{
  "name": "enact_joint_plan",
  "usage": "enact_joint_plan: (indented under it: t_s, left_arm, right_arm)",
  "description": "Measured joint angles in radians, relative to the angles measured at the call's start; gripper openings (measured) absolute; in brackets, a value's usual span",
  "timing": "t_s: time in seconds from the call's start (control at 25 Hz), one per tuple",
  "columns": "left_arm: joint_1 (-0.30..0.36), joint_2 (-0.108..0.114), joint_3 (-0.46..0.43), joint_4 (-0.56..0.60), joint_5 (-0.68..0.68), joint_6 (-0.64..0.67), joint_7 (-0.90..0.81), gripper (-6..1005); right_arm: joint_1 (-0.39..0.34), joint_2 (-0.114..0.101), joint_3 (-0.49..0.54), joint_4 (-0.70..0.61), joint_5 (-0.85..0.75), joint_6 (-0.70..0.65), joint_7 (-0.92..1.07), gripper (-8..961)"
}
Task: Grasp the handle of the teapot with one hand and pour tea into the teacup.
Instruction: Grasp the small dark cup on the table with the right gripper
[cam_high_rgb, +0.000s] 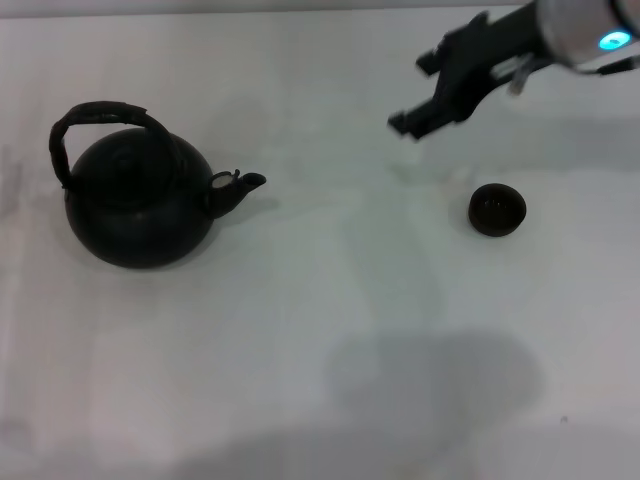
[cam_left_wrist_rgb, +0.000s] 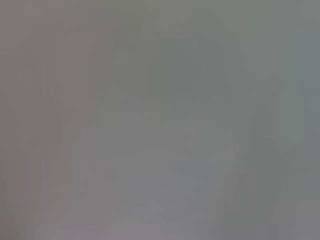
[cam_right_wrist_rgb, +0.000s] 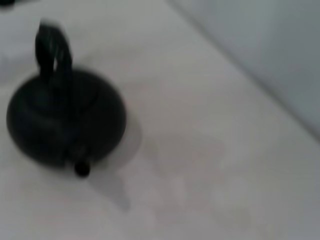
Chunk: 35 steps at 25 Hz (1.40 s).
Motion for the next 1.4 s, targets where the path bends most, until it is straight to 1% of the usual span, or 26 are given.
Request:
enact_joint_plan:
  t_s: [0.2,0.36,0.48,0.76,1.12,1.4]
  left_arm:
    - [0.001,0.000,0.000,0.000,0.000,0.000,0.000,724]
    - [0.002,0.000,0.000,0.000,0.000,-0.001,0.000,725]
    - [0.003,0.000,0.000,0.000,0.000,-0.002,0.000,725]
    - [0.004,0.000,0.000,0.000,0.000,-0.002,0.000,724]
    - [0.000,0.000,0.000,0.005,0.004,-0.002,0.000,723]
    - [-0.007,0.000,0.000,0.006,0.004,-0.002,0.000,724]
  right_arm:
    - [0.031,0.003,-0.171,0.012,-0.064,-0.010,0.108,784]
    - [0.043,0.008,-0.249,0.025,-0.135,-0.016,0.176,780]
    - [0.055,0.009,-0.286,0.048,-0.163,-0.016,0.214,777]
    - [0.068,0.009,-0.327,0.123,-0.224,-0.024,0.280,769]
    - [0.062,0.008,-0.321,0.190,-0.263,-0.034,0.288,760]
    - [0.063,0.005,-0.321,0.200,-0.272,-0.047,0.288,752]
